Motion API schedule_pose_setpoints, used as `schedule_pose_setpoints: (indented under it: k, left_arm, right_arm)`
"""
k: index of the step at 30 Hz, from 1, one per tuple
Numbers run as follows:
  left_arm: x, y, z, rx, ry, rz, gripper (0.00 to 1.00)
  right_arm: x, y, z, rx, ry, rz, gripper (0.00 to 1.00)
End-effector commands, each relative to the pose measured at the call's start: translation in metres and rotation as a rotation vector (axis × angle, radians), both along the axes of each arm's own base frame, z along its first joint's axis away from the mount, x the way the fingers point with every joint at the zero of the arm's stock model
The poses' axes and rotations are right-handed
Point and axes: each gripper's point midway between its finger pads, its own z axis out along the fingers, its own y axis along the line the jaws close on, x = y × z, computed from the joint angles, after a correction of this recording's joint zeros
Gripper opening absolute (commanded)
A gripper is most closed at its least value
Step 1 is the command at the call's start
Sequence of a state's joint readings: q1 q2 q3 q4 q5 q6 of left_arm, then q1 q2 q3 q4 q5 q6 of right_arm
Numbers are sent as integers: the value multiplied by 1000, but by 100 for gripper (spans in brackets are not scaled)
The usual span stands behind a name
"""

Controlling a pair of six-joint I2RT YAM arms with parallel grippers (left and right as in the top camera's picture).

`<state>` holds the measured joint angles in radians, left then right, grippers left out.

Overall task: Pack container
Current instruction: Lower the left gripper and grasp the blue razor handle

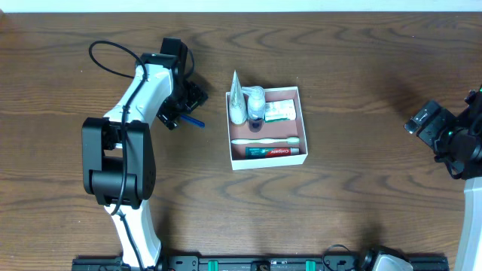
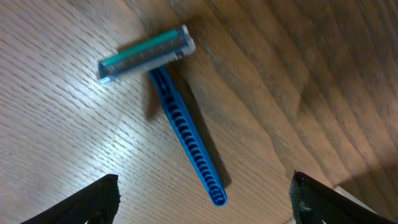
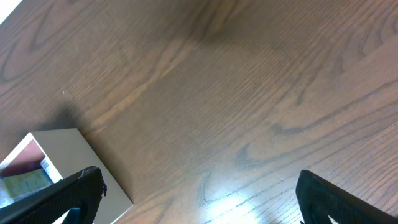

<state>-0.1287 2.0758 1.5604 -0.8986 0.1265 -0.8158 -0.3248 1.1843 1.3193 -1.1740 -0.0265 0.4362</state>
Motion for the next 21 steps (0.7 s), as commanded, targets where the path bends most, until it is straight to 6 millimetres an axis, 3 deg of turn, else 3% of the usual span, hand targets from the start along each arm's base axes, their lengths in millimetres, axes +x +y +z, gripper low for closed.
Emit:
schedule_pose_setpoints:
  k: [1, 21]
  left_arm:
    - [1, 11, -7, 50, 6, 18, 87]
    - [-3, 11, -25, 47, 1, 37, 84]
  right_arm:
    - [0, -3, 6, -4, -17, -14, 99]
    - [0, -3, 6, -4, -18, -14, 99]
